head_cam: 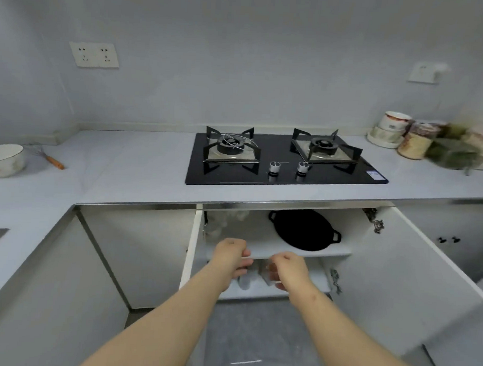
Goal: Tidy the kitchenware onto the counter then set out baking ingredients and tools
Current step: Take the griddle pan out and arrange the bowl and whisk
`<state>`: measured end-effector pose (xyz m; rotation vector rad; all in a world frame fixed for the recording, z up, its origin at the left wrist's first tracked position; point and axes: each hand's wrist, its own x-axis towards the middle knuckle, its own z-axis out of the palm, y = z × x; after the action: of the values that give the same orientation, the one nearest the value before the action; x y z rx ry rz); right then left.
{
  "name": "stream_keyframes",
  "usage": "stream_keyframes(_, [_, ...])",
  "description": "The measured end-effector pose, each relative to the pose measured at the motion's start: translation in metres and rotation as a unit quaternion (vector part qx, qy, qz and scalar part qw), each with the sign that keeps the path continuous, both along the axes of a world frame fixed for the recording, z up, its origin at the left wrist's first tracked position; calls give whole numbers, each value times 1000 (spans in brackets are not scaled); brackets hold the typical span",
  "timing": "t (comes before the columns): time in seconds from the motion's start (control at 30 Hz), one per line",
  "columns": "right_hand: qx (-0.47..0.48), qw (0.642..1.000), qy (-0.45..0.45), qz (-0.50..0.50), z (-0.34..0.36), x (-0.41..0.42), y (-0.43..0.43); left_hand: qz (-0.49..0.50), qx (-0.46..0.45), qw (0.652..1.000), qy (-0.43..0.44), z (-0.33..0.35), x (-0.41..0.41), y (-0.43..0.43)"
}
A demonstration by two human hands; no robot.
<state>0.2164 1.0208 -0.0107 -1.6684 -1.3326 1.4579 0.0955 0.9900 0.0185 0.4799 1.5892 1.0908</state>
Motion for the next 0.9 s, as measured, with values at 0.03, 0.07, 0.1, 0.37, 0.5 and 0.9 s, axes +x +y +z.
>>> stream_keyframes(0.03, [-5,1000,-2,-6,1,22,-1,-6,-3,1000,-1,-1,19,3])
stream_keyframes(0.07, [-7,1000,-4,-13,1,40,0,-12,-5,1000,-4,-3,35,6])
stream_keyframes(0.1, [-10,1000,-6,-21,0,55,1,-19,-9,1000,-7,-5,48,8])
stream_keyframes(0.37, [-64,995,4,-79,-31,126,32,-63,-48,997,14,-32,104,45])
stream_keyframes(0.5, [-87,992,6,-89,-39,139,71,-67,-64,996,18,-49,108,88])
stream_keyframes(0.9, [-167,977,2,-136,-92,162,209,-88,-149,985,7,-121,123,241])
